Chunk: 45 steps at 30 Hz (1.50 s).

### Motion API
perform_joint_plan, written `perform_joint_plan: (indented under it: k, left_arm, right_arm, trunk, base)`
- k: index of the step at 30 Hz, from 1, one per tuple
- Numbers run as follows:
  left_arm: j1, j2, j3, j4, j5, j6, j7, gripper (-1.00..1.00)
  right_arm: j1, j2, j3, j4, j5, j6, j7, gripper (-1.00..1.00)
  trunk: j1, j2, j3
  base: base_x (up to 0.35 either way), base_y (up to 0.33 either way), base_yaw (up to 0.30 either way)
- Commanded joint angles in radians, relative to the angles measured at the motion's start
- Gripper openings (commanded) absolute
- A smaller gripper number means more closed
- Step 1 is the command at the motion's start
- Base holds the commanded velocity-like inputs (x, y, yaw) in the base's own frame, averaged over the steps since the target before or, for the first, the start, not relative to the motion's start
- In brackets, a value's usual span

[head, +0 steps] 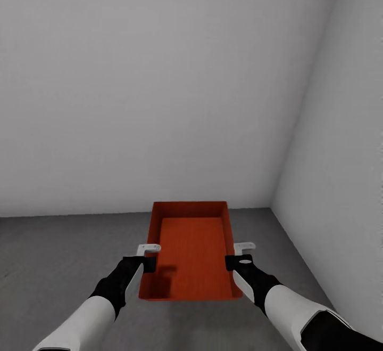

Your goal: Move the two storage containers from the living room to the garage. In the garage, place one container on the floor and stack the other container on top of it (either order is fine).

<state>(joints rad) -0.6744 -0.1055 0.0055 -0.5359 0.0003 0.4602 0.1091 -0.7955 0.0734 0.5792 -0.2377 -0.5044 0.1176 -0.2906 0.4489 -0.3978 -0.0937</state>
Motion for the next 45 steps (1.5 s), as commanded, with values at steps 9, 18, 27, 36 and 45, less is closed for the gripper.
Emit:
perform_joint_plan:
  k: [9, 18, 27, 36, 45]
  left_arm:
    - [-0.001, -0.002, 0.005, -0.005, -0.038, -0.069, 0.009, -1.00]
    - [-0.001, -0.002, 0.005, -0.008, -0.036, -0.069, 0.009, -1.00]
    - [-0.001, -0.002, 0.005, -0.009, -0.036, -0.069, 0.009, -1.00]
    - [-0.001, -0.002, 0.005, -0.009, -0.036, -0.069, 0.009, -1.00]
    - [-0.001, -0.002, 0.005, -0.007, -0.036, -0.069, 0.009, -1.00]
  right_arm:
    - [-0.001, 0.004, 0.007, 0.004, -0.011, 0.007, -0.010, -1.00]
    - [-0.001, 0.003, 0.007, 0.003, -0.011, 0.007, -0.010, -1.00]
    - [-0.001, 0.003, 0.007, 0.003, -0.011, 0.007, -0.010, -1.00]
    - [-0.001, 0.002, 0.007, 0.003, -0.011, 0.007, -0.010, -1.00]
    - [-0.001, 0.005, 0.007, 0.004, -0.011, 0.007, -0.010, -1.00]
  trunk:
    - [0.001, -0.002, -0.002]
    - [0.001, -0.002, -0.003]
    - [0.001, -0.002, -0.007]
    - [0.001, -0.002, -0.010]
    - [0.001, -0.002, -0.010]
  base:
    - [0.312, 0.149, -0.234]
    - [0.194, 0.072, 0.010]
    - [0.006, 0.001, 0.169]
    - [0.000, 0.000, 0.119]
    - [0.000, 0.000, 0.002]
